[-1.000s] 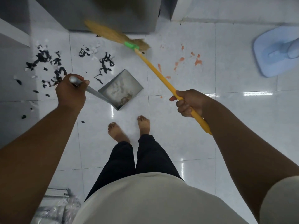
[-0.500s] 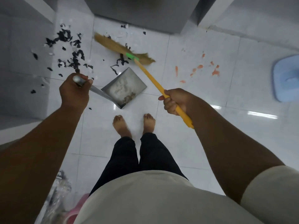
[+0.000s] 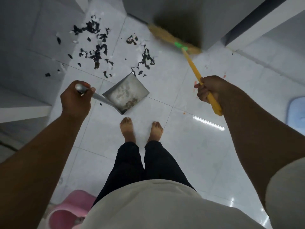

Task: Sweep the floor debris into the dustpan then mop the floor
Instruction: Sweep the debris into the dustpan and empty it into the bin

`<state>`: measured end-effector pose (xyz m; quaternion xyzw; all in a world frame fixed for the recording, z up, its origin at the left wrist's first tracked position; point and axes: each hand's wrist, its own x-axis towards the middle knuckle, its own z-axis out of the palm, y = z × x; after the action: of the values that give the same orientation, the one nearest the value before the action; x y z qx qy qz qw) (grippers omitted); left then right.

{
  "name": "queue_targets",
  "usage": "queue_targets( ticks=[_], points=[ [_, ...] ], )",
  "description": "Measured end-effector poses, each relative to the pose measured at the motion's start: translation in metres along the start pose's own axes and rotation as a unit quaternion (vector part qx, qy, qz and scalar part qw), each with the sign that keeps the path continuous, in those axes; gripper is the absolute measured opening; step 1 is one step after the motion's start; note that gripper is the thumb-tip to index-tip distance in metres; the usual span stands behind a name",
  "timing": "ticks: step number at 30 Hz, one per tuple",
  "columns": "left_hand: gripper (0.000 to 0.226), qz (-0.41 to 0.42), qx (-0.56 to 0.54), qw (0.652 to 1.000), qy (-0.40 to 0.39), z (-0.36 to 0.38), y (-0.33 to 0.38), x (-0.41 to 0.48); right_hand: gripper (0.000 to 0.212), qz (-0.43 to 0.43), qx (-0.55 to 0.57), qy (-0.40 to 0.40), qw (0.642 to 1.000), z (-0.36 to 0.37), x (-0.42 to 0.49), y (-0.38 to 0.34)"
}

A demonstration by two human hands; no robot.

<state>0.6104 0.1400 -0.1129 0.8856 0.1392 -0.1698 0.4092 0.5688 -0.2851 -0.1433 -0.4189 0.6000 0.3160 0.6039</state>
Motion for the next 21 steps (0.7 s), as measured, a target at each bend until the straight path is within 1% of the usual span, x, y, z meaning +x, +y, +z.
queue_targets(
  ticks=[1,2,3,5,9,12,14,16,18,21],
  points=[
    [0.009,-0.005,-0.04,0.999,-0.001,-0.002,-0.006,-0.001,0.03,0.006,0.012,-0.002,1.0,0.012,0.008,-0.009],
    [0.015,-0.011,-0.068,0.998,0.002,-0.005,-0.012,-0.002,0.031,0.013,0.02,-0.006,1.0,0.025,0.014,-0.016],
    [0.019,-0.014,-0.08,0.997,0.006,-0.009,-0.016,-0.003,0.031,0.019,0.024,-0.016,0.999,0.039,0.019,-0.021],
    [0.019,-0.019,-0.088,0.996,0.005,-0.015,-0.022,-0.003,0.033,0.028,0.022,-0.048,0.998,0.065,0.023,-0.024],
    [0.017,-0.028,-0.092,0.995,0.021,-0.02,-0.025,0.0,0.032,0.035,-0.05,-0.098,0.993,0.096,0.006,-0.008],
    [0.018,-0.034,-0.098,0.994,0.021,-0.026,-0.025,0.001,0.031,0.027,-0.095,-0.113,0.989,0.094,-0.018,0.013],
    [0.014,-0.032,-0.104,0.994,0.019,-0.03,-0.027,0.002,0.032,0.019,-0.111,-0.11,0.987,0.084,-0.031,0.022],
    [0.007,-0.035,-0.083,0.996,0.027,-0.035,-0.032,0.002,0.032,0.01,-0.116,-0.098,0.988,0.074,-0.037,0.02],
    [0.016,-0.036,-0.078,0.996,0.036,-0.039,-0.036,0.003,0.031,-0.001,-0.108,-0.075,0.991,0.069,-0.033,0.01],
    [0.019,-0.042,-0.092,0.994,0.041,-0.042,-0.044,0.002,0.031,-0.013,-0.078,-0.036,0.996,0.074,-0.013,-0.013]
  ],
)
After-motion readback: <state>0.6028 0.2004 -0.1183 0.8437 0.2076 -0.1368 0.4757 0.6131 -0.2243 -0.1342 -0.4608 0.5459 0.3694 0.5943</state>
